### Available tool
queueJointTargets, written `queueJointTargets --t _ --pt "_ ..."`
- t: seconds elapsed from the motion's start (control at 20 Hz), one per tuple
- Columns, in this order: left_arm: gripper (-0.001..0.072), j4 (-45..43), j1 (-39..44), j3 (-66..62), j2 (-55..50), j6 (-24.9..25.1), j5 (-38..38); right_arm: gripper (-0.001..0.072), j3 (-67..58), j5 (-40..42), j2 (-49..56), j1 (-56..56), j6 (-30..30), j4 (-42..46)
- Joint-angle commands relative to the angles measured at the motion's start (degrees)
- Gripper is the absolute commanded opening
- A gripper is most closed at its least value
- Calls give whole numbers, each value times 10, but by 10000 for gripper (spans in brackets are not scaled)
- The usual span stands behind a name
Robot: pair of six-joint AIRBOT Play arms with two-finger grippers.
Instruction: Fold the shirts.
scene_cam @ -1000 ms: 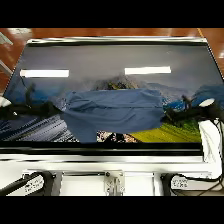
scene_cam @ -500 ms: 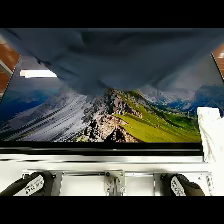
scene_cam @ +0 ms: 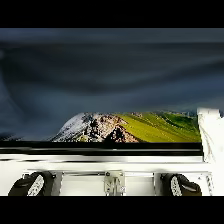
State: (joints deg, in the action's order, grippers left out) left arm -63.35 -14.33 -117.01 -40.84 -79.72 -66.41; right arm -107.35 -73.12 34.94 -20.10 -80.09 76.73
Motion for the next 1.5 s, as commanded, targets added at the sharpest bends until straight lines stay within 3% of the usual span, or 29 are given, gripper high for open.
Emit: queueJointTargets --t 0.0,0.2,0.3,0.4,0.55,0.8,0.95,1.2,1.3,1.45 --pt "34 -27 0 5 -6 -12 -63 62 -3 -120 18 0 -13 63" --pt "35 -27 0 76 -53 -12 -221 61 42 -309 107 0 -28 53" --pt "35 -27 0 175 -73 -11 -252 61 143 -311 133 0 -36 50" --pt "35 -27 0 295 -98 -9 -224 61 280 -228 153 0 -44 45" --pt "35 -25 11 425 -181 -9 -120 61 417 -33 226 8 -41 -18" --pt "35 -12 66 402 -377 12 90 61 402 326 419 130 -36 -25" --pt "35 14 76 380 -452 12 183 61 386 493 499 173 -52 -28" --pt "35 45 77 380 -533 12 246 61 385 552 589 187 -68 -33" --pt "35 45 79 380 -552 13 234 61 385 545 600 187 -70 -33" --pt "35 44 74 375 -545 65 158 62 385 489 583 184 -67 -27"
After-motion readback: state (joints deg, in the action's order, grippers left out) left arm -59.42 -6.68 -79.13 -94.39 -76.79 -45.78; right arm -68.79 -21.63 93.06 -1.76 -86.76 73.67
